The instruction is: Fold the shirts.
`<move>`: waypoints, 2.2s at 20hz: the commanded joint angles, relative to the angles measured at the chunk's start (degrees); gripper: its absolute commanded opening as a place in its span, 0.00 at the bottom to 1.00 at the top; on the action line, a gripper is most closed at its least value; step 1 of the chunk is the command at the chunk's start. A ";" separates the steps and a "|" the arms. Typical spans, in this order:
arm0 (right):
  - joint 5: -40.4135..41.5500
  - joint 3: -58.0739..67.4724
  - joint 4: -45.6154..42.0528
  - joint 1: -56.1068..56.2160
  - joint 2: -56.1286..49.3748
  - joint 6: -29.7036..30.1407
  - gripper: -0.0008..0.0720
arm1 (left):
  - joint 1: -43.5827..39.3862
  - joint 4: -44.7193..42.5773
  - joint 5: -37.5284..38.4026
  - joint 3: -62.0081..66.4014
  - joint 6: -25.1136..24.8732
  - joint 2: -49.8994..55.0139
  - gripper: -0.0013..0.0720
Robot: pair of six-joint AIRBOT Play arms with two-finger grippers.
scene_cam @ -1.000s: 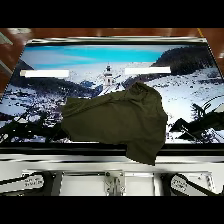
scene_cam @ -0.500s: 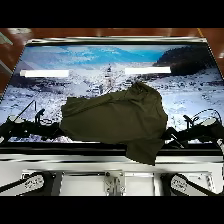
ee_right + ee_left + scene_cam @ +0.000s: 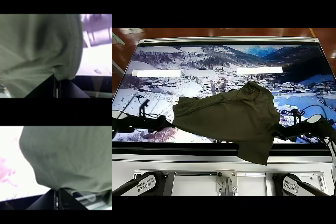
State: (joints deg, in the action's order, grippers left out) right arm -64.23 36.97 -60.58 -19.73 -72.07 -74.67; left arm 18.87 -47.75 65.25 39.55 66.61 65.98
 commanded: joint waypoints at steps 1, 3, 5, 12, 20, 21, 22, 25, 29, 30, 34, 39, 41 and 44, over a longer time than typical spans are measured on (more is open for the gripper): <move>-0.81 9.62 1.25 0.92 9.05 2.64 0.08 | 0.02 0.17 -0.31 12.00 -0.17 -7.02 0.06; 1.66 21.18 3.26 0.92 16.46 4.57 0.08 | 0.00 0.31 -2.78 25.42 -0.15 -13.00 0.06; 8.87 35.36 3.96 0.92 23.30 6.01 0.08 | 0.00 2.78 -9.92 39.34 -0.11 -18.69 0.06; 17.33 65.13 -0.76 0.90 34.58 2.71 0.08 | 0.02 0.92 -16.57 63.69 4.22 -30.62 0.06; -4.13 65.46 -20.79 0.90 43.04 -3.30 0.08 | 0.04 -12.26 2.36 63.69 11.08 -36.04 0.06; -7.08 65.44 -20.85 0.92 42.80 -3.28 0.08 | 0.04 -12.52 4.68 63.56 11.28 -35.91 0.06; -9.25 65.44 -20.74 0.92 42.21 -3.26 0.08 | 0.04 -12.52 7.15 62.90 11.32 -35.76 0.06; -17.14 64.87 -20.72 0.90 37.09 -3.30 0.08 | 0.04 -12.55 12.83 55.67 12.81 -35.63 0.06; -26.51 53.59 -19.65 0.92 26.71 -7.85 0.08 | 0.02 -13.90 12.92 38.25 15.15 -34.05 0.06; -25.05 48.37 -17.86 0.92 24.00 -9.01 0.08 | 0.02 -15.19 12.33 34.10 15.15 -32.46 0.06; -4.79 31.54 -7.87 6.45 11.06 -8.61 0.08 | -0.48 -17.18 4.17 21.40 15.08 -17.68 0.06; 29.20 31.30 -9.22 15.13 -6.45 -8.70 0.08 | -6.38 -16.74 -12.92 26.58 9.90 6.67 0.06; 38.10 31.30 -8.81 16.65 -11.41 -8.72 0.08 | -8.55 -16.74 -19.28 29.94 9.94 14.53 0.07; 44.26 31.30 -8.28 17.70 -17.59 -8.96 0.08 | -10.49 -16.70 -25.88 33.83 10.01 23.71 0.07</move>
State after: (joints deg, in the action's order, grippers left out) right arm -31.79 68.62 -70.04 -3.75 -83.29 -83.35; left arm 10.55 -64.62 48.25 70.04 77.32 80.16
